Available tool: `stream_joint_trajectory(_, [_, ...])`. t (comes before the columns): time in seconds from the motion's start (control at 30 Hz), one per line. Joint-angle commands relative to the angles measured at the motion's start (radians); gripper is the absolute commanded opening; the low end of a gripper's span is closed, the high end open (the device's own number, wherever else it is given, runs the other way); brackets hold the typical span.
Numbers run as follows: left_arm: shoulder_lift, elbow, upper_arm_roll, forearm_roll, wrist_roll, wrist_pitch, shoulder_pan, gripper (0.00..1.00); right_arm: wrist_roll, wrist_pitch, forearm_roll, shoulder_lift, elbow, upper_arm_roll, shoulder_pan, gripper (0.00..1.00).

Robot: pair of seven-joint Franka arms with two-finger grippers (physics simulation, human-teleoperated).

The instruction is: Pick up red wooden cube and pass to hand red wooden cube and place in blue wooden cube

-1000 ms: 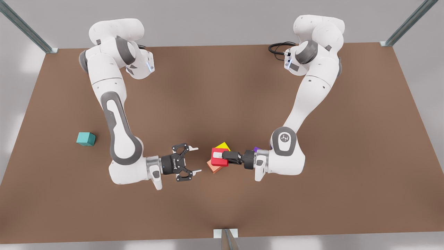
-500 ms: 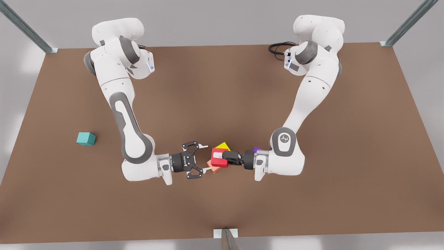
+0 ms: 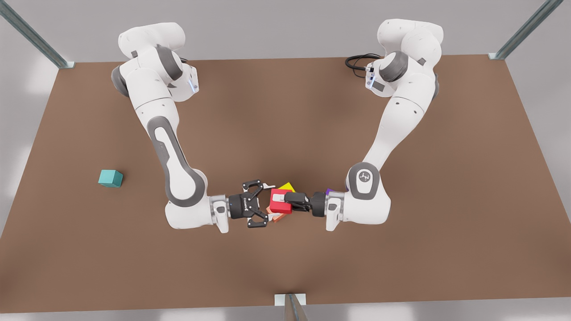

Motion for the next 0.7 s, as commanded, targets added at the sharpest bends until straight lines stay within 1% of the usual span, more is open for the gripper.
stream_joint_trajectory(0.0, [-0.002, 0.000, -0.001, -0.010, 0.004, -0.002, 0.000, 0.59, -0.064, 0.020, 0.005, -0.001, 0.004, 0.001, 0.007, 1.00])
stream_joint_trajectory(0.27, [0.000, 0.000, -0.001, -0.010, 0.007, -0.001, -0.002, 0.59, -0.055, 0.074, 0.017, 0.009, 0.016, 0.001, 0.042, 1.00])
stream_joint_trajectory(0.3, [0.000, 0.000, -0.001, -0.010, 0.009, -0.001, -0.002, 0.60, -0.055, 0.074, 0.017, 0.009, 0.016, 0.001, 0.042, 0.99])
stream_joint_trajectory(0.33, [-0.002, 0.002, -0.001, -0.010, 0.009, -0.001, -0.002, 0.60, -0.055, 0.074, 0.017, 0.009, 0.016, 0.001, 0.042, 0.94])
stream_joint_trajectory(0.37, [-0.002, 0.002, -0.001, -0.010, 0.007, -0.002, -0.002, 0.60, -0.055, 0.074, 0.017, 0.009, 0.016, 0.001, 0.042, 0.84])
stream_joint_trajectory(0.4, [-0.002, 0.000, -0.001, -0.010, 0.005, -0.002, 0.000, 0.60, -0.055, 0.074, 0.017, 0.009, 0.017, 0.001, 0.044, 0.64])
stream_joint_trajectory(0.43, [-0.002, 0.002, -0.002, -0.010, 0.005, -0.002, 0.000, 0.60, -0.055, 0.074, 0.017, 0.009, 0.017, 0.007, 0.042, 0.53])
stream_joint_trajectory(0.47, [-0.002, 0.002, -0.001, -0.010, 0.007, -0.002, -0.002, 0.60, -0.055, 0.074, 0.017, 0.009, 0.019, 0.007, 0.042, 0.47])
stream_joint_trajectory(0.5, [-0.002, 0.000, -0.002, -0.010, 0.009, -0.001, -0.002, 0.60, -0.054, 0.074, 0.017, 0.009, 0.019, 0.008, 0.042, 0.42])
stream_joint_trajectory(0.67, [0.000, 0.000, -0.001, -0.009, 0.010, 0.008, -0.005, 0.60, -0.041, 0.074, 0.018, 0.009, 0.020, 0.008, 0.042, 0.42])
